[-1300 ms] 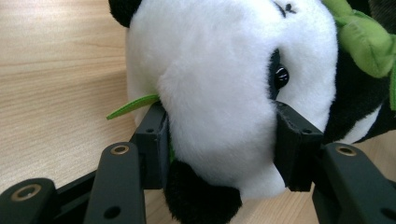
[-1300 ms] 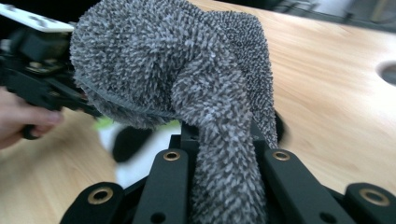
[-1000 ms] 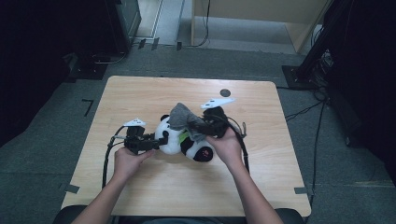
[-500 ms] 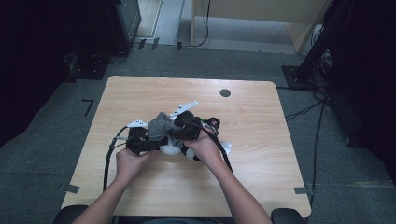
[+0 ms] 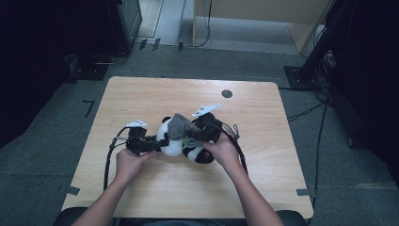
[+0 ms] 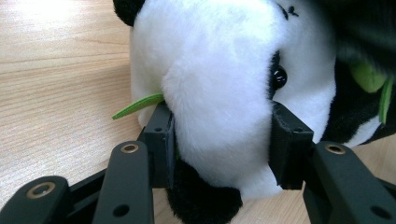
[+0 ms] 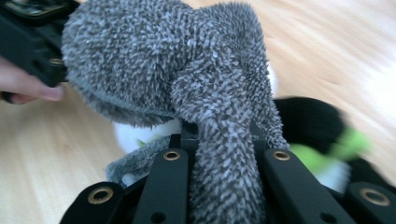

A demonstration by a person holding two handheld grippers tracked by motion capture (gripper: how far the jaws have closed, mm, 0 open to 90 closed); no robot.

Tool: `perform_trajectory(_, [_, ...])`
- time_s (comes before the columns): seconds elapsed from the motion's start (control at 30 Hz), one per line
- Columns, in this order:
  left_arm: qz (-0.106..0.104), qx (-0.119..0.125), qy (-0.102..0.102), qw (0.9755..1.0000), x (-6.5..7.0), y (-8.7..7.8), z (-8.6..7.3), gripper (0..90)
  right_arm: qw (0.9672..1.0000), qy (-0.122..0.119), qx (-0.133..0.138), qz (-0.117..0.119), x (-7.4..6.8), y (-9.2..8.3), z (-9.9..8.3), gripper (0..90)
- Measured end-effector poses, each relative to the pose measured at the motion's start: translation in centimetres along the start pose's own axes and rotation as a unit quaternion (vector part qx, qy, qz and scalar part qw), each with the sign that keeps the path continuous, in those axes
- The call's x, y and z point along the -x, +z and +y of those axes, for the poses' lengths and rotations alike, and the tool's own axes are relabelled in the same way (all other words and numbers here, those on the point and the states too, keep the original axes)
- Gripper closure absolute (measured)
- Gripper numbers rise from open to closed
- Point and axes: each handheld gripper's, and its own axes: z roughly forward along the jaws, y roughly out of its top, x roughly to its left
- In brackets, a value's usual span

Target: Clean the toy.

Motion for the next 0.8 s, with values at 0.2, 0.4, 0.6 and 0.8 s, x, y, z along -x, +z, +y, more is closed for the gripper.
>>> perform_trajectory(0.2, [0.000, 0.002, -0.007, 1.0000, -0.1, 0.0, 0.0, 51.3, 0.9993, 0.036, 0.012, -0.004, 1.9, -2.2, -0.4, 79.1])
perform_trajectory(0.4, [-0.004, 0.005, -0.007, 1.0000, 0.1, -0.1, 0.1, 51.2, 0.9982, 0.030, 0.052, -0.001, 0.8, -4.5, 0.5, 79.2])
perform_trajectory(0.6, [0.000, 0.012, 0.002, 0.9999, 0.7, -0.2, 0.2, 51.4, 0.9979, 0.004, 0.060, 0.024, -1.8, -3.2, 2.3, 79.0])
perform_trajectory(0.8, [0.019, 0.007, 0.003, 0.9998, 1.2, -0.1, 0.0, 52.7, 0.9998, -0.013, -0.003, 0.011, -4.0, 2.5, 2.8, 79.0])
